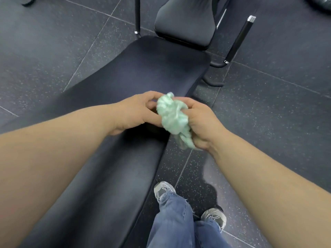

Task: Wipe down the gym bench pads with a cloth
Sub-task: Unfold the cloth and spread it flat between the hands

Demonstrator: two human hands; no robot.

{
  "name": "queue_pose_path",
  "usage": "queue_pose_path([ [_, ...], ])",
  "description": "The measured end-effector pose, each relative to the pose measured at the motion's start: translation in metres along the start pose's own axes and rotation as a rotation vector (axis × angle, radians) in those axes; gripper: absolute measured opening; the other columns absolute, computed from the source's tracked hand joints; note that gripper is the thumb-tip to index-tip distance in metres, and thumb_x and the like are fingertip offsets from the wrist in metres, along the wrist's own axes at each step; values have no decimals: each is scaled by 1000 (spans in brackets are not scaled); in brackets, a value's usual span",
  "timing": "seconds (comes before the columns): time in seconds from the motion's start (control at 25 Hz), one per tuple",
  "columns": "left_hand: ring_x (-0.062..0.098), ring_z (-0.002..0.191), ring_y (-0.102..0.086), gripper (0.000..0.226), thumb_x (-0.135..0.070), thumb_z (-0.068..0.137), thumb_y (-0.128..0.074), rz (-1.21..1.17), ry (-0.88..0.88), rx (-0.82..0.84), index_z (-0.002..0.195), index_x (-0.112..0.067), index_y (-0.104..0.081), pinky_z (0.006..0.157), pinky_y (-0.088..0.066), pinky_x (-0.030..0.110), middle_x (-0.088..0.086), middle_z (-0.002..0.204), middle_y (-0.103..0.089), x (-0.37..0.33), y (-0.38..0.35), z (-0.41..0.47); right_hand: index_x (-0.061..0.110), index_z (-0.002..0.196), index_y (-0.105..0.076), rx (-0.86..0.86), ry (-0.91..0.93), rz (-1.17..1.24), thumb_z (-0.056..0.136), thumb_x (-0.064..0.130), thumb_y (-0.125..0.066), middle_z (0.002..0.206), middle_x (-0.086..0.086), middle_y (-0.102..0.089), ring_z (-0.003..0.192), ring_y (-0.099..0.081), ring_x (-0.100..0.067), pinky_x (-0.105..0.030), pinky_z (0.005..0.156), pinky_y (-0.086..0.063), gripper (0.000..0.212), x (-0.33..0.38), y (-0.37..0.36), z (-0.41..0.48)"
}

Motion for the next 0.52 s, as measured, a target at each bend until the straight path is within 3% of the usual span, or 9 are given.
queue_pose_path([
  [0.12,14,108,-63,66,-16,68,-82,103,47,54,126,-27,-52,109,-34,35,-6,101,-74,-5,-32,20,-8,128,-47,21,-98,195,80,-1,-65,126,-37,-53,110,-56,-49,-53,91,-48,52,-12,51,-18],
  [0.2,12,106,-63,72,-36,59,-85,188,107,54,124,-28,-55,109,-33,35,-9,95,-74,-12,-59,35,-7,127,-47,-6,-72,304,80,-4,-63,121,-33,-57,113,-57,-46,-59,96,-45,49,-20,84,-32],
  [0.24,10,105,-62,67,-43,56,-85,208,126,46,116,-28,-61,107,-34,32,-10,93,-74,-19,-77,45,-6,119,-53,-30,-50,344,82,-6,-60,114,-30,-62,107,-61,-43,-57,94,-47,37,-24,103,-39],
  [0.32,8,98,-60,29,-40,66,-81,213,125,-17,87,-23,-69,96,-38,28,-10,87,-71,-34,-112,62,4,84,-57,-75,-28,374,83,-7,-57,90,-21,-66,85,-66,-34,-49,85,-54,11,-26,137,-52],
  [0.36,12,94,-59,17,-34,73,-75,181,121,-50,76,-21,-65,91,-40,29,-8,86,-68,-40,-127,70,9,75,-53,-119,-17,370,83,-6,-57,82,-17,-63,79,-64,-29,-45,81,-54,17,-26,153,-58],
  [0.44,20,98,-63,10,-25,83,-66,-37,160,-24,78,-21,-58,92,-47,38,-3,100,-65,-48,-159,88,6,87,-61,-166,-14,411,85,-2,-56,85,-15,-64,79,-64,-28,-40,76,-54,9,-28,189,-65],
  [0.48,23,102,-65,9,-24,83,-66,-194,204,33,89,-20,-60,91,-50,44,2,109,-65,-51,-175,95,2,101,-64,-191,-8,445,86,1,-56,92,-17,-67,81,-67,-29,-40,73,-55,17,-29,204,-67],
  [0.52,24,103,-66,22,-25,81,-68,-289,241,89,100,-19,-61,88,-52,44,5,113,-67,-52,-188,105,1,111,-63,-206,-11,462,88,2,-56,98,-19,-70,85,-69,-30,-42,73,-56,25,-30,217,-68],
])
Point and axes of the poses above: each hand's wrist, its own z-axis towards the middle knuckle, its own y-axis out of the back of the hand, x = y × z, the point moved 3 cm from there along z, towards the middle knuckle
